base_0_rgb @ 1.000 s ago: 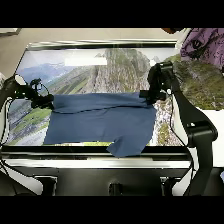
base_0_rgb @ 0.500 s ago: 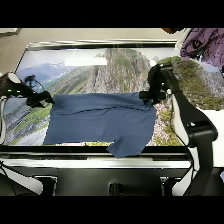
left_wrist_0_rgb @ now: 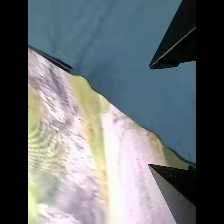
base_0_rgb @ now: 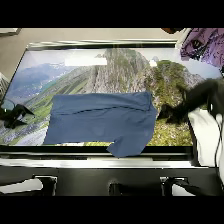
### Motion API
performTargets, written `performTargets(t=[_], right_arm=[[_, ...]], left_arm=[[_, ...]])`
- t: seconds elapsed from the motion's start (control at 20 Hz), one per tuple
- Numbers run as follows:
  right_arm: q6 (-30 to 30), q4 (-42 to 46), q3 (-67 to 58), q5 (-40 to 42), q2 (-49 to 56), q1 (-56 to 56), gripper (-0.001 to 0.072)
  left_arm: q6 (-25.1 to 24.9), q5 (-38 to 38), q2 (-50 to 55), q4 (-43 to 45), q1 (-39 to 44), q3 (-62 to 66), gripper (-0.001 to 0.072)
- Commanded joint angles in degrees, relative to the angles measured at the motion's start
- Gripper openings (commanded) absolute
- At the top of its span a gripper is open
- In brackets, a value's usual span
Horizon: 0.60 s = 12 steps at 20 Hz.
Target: Fold the clothes and pants, and hang the long-sleeved shirts on hangers.
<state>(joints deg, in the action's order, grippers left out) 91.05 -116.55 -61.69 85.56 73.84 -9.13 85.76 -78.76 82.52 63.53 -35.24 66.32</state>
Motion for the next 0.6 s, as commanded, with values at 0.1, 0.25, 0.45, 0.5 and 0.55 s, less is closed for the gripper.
performTargets(t=[0.1,0.25,0.45,0.5,0.55], right_arm=[[1.97,-15.56,31.85,-14.12,-14.93,1.77,0.0478],[-0.31,-17.53,37.46,-20.79,-15.08,9.38,0.0478],[-6.43,-15.37,38.45,-25.81,-15.08,17.29,0.0474],[-7.41,-14.73,38.45,-26.25,-15.08,17.66,0.0474],[-7.98,-14.4,38.45,-26.69,-15.08,17.66,0.0473]], left_arm=[[-0.52,3.78,-7.08,-2.73,-2.01,-13.75,0.0677],[-0.48,3.26,-7.08,-2.71,-0.55,-14.12,0.0676],[-0.5,3.3,-7.08,-2.67,0.9,-14.12,0.0677],[-0.52,3.34,-7.08,-2.49,0.94,-14.12,0.0677],[-0.52,3.39,-7.08,-2.47,0.94,-14.12,0.0677]])
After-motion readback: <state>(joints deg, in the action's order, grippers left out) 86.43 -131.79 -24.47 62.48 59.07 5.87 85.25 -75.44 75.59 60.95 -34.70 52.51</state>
